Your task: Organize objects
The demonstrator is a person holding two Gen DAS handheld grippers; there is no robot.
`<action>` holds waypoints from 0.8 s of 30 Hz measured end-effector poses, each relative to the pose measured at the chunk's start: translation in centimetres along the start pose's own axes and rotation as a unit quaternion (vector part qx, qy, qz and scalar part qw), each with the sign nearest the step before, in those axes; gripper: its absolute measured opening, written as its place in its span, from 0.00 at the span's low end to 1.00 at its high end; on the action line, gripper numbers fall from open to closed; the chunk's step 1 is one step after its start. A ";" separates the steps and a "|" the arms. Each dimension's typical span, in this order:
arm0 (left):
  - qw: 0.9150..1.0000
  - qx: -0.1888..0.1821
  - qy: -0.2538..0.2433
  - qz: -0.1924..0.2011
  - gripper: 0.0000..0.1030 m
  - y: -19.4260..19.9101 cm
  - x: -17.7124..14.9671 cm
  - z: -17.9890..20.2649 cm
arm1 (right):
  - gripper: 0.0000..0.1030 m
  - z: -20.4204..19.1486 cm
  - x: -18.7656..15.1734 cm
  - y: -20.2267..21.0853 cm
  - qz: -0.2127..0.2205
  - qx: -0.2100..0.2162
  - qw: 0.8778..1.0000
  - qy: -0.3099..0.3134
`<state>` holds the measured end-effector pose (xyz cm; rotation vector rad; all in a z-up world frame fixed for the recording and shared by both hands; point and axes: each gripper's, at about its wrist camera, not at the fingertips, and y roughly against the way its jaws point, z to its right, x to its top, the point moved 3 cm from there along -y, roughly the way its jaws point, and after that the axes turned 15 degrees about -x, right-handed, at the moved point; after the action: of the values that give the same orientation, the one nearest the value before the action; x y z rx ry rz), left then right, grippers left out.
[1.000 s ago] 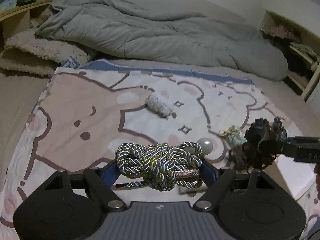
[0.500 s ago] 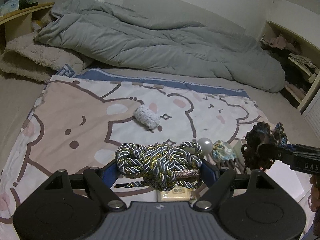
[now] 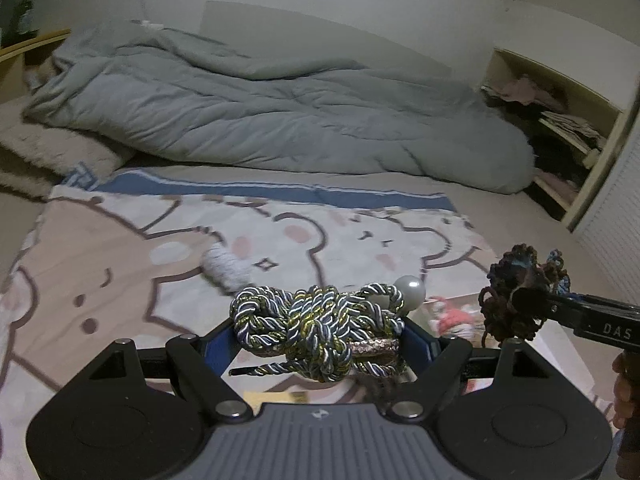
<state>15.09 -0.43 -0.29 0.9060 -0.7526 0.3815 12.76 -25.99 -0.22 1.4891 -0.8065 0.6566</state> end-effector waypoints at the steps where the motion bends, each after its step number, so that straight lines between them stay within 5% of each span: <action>1: 1.000 -0.004 -0.003 -0.001 0.80 -0.4 0.1 0.5 | 0.47 0.5 0.1 0.1 0.002 -0.005 1.000 -0.001; 24: 0.992 -0.109 -0.049 -0.041 0.80 -9.1 -0.1 10.9 | 0.47 11.9 -0.9 1.6 0.012 -0.079 0.995 -0.057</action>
<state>15.75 -14.56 -1.26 0.7504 -0.8276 0.1779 10.19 -37.71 -0.88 1.3833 -0.9445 0.5163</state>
